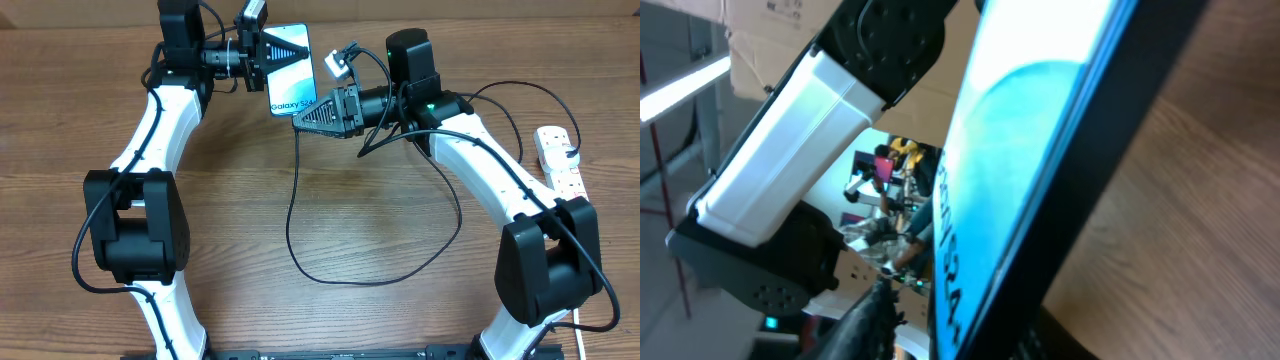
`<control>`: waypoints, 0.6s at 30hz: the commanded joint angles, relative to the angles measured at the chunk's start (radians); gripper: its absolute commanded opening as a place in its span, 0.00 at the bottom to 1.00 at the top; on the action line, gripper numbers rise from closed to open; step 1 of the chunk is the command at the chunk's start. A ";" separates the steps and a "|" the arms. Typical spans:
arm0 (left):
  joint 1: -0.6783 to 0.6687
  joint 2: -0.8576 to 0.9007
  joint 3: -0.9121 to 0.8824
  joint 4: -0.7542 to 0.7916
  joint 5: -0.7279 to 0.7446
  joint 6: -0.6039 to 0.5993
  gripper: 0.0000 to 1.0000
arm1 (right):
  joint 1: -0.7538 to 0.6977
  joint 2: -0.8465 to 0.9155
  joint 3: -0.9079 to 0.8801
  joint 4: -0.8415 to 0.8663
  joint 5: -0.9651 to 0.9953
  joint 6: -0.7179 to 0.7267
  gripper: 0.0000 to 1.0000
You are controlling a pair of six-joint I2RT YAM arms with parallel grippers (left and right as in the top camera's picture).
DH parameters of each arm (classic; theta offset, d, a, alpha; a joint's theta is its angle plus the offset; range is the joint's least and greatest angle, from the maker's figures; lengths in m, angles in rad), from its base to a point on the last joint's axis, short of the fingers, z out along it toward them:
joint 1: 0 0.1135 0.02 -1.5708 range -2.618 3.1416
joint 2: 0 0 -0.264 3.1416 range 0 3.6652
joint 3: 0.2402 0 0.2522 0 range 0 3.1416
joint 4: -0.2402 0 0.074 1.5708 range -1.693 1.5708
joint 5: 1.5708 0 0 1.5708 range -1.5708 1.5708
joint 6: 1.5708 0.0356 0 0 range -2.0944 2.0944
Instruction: Plug charger to phone and switch on socket
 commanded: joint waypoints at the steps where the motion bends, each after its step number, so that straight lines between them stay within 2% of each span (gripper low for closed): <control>1: -0.002 -0.019 0.008 0.008 0.013 -0.006 0.04 | 0.004 -0.014 0.014 0.008 0.018 0.031 0.28; 14: -0.002 -0.019 0.008 0.008 0.014 -0.006 0.04 | 0.022 -0.014 0.014 0.006 0.032 0.031 0.19; 18: -0.002 -0.019 0.008 0.008 0.014 -0.006 0.04 | 0.022 -0.014 0.014 -0.004 0.032 0.030 0.11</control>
